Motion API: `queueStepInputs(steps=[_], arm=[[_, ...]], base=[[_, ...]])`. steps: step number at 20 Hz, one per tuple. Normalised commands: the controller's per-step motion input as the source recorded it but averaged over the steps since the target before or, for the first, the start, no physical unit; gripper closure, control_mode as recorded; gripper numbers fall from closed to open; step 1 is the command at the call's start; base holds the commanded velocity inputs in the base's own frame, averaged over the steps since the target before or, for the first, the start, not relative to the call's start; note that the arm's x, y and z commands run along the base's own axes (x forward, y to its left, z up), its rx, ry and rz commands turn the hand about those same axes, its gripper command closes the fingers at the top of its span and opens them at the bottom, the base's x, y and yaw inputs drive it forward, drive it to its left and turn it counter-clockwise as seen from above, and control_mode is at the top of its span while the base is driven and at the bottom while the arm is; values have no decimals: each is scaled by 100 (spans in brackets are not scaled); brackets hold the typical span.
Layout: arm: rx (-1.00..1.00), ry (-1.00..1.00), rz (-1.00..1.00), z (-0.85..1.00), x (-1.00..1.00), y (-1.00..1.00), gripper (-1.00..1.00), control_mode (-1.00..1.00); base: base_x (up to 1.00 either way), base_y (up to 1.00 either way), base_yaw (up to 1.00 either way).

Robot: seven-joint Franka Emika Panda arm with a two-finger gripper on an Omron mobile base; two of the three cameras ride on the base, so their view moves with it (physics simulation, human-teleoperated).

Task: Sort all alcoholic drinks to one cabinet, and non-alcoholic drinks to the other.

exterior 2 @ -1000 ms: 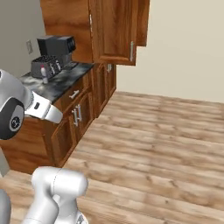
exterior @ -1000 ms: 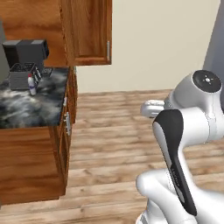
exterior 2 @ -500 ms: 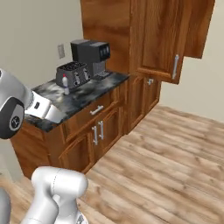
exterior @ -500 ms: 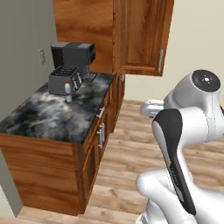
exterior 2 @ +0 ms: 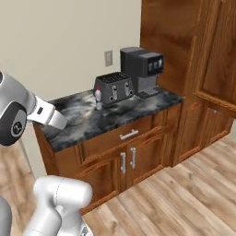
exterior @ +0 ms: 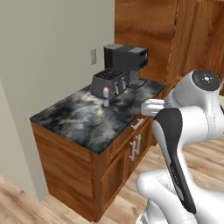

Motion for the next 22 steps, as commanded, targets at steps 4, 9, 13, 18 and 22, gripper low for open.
queueStepInputs(steps=[4, 9, 13, 18, 22], arm=[[0, 0, 0, 0, 0, 0, -100, 100], [0, 0, 0, 0, 0, 0, -100, 100], [0, 0, 0, 0, 0, 0, -100, 100], [0, 0, 0, 0, 0, 0, -100, 100], [0, 0, 0, 0, 0, 0, -100, 100]], base=[[27, -60, 61], [15, -71, 58], [8, -82, 53], [-1, -97, 38], [4, -92, 30]])
